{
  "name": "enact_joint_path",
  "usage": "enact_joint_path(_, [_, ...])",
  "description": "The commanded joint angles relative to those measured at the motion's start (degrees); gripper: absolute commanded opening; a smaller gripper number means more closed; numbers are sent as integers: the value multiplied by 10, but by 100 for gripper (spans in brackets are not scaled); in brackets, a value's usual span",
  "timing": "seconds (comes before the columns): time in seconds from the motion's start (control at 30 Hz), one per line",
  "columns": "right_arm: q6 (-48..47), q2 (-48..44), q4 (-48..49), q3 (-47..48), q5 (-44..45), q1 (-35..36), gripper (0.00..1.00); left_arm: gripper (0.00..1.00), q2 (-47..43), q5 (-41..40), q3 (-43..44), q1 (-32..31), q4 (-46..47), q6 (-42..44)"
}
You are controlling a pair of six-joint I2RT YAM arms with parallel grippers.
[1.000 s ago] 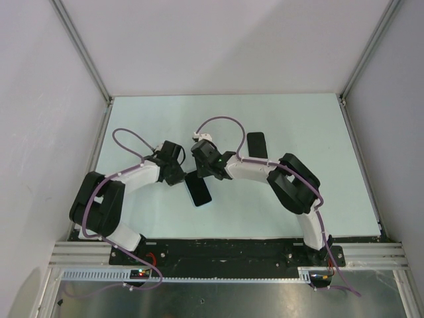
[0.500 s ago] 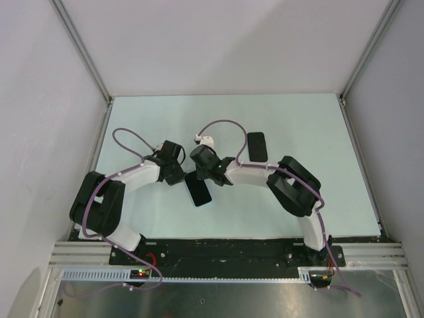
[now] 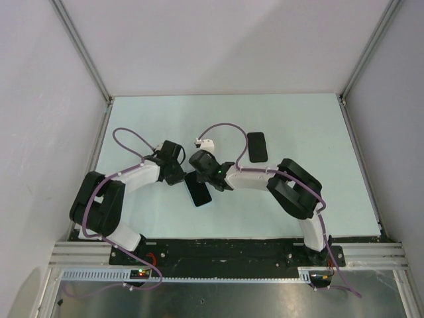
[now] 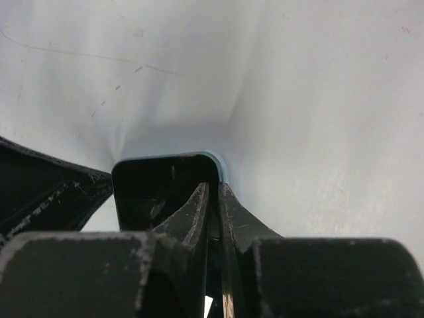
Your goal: Put the phone into the phone case
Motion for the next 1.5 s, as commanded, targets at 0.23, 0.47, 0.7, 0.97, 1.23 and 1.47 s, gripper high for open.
enact_joint_path(0.23, [42,-52,-109,-81,-103,20,30,0,31,19,50,-6,14,9])
enact_joint_path(0.47, [35,-117,-117,-85,-93,-2,45,0,53,26,63,-12,15,10])
enact_joint_path(0.7, [63,-137,-68,-147,-129,-9,59,0,98,52,107,-30,14,20])
enact_joint_path(0.97, [79,-186,-44,-189,-130,17,69,0,191,130,212,-91,14,52])
enact_joint_path(1.23, [75,-352,-96,-286,-34,-32,73,1,235,202,267,-145,14,85])
enact_joint_path(1.47, [53,-420,-89,-346,-50,-96,71,5,226,243,275,-189,14,102])
